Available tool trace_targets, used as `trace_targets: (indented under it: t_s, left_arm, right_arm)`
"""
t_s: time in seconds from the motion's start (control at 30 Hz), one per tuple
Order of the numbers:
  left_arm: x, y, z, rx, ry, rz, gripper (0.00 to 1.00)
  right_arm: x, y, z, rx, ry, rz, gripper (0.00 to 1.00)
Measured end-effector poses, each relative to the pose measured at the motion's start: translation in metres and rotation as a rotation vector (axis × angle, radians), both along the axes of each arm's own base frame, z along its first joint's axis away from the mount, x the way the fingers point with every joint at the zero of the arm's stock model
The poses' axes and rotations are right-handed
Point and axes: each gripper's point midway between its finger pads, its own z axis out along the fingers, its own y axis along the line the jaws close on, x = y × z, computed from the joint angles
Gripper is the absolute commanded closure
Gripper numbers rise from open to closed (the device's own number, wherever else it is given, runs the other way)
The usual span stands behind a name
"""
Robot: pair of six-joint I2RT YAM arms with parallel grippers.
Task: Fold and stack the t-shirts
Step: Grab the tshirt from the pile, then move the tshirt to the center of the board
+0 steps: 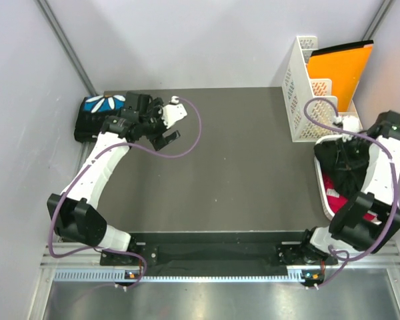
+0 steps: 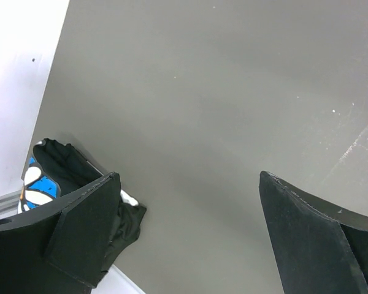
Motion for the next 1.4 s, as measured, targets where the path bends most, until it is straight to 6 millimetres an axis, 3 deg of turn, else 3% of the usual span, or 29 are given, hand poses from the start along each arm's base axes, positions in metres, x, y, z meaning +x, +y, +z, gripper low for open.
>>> trace_targets:
  t_s: [0.17, 0.27, 0.43, 0.63, 0.73, 0.87, 0.97, 1.07, 1.27, 1.4]
  left_arm:
    - [-0.002, 0.0, -0.006, 0.007, 0.014, -0.002, 0.01]
    - [-0.003, -0.001, -0.007, 0.007, 0.015, -0.004, 0.01]
    - [-0.003, -0.002, -0.008, 0.005, 0.014, -0.007, 0.01]
    - [-0.002, -0.005, -0.015, 0.004, 0.028, -0.014, 0.01]
    - [0.0, -0.007, -0.02, -0.001, 0.043, -0.019, 0.01]
    - [-0.001, -0.01, -0.029, -0.002, 0.062, -0.026, 0.01]
    - [-0.002, -0.011, -0.035, -0.002, 0.07, -0.031, 0.01]
    - [0.0, -0.013, -0.038, -0.006, 0.064, -0.033, 0.01]
    - [0.015, -0.025, -0.048, -0.035, 0.059, -0.041, 0.01]
    - [0.023, -0.036, -0.06, -0.057, 0.078, -0.044, 0.01]
  right_arm:
    - [0.029, -0.007, 0.069, -0.101, -0.198, 0.015, 1.0]
    - [0.042, -0.002, 0.107, -0.141, -0.302, 0.035, 1.0]
    - [0.061, 0.026, 0.144, -0.159, -0.404, 0.106, 1.0]
    - [0.084, 0.08, 0.177, -0.175, -0.515, 0.214, 1.0]
    - [0.102, 0.094, 0.214, -0.202, -0.627, 0.212, 1.0]
    - [0.121, 0.099, 0.266, -0.243, -0.796, 0.172, 1.0]
    - [0.127, 0.117, 0.293, -0.245, -0.899, 0.205, 1.0]
    - [0.129, 0.149, 0.304, -0.221, -0.959, 0.299, 1.0]
    - [0.133, 0.215, 0.305, -0.165, -1.025, 0.512, 1.0]
    - [0.14, 0.256, 0.286, -0.139, -1.072, 0.668, 1.0]
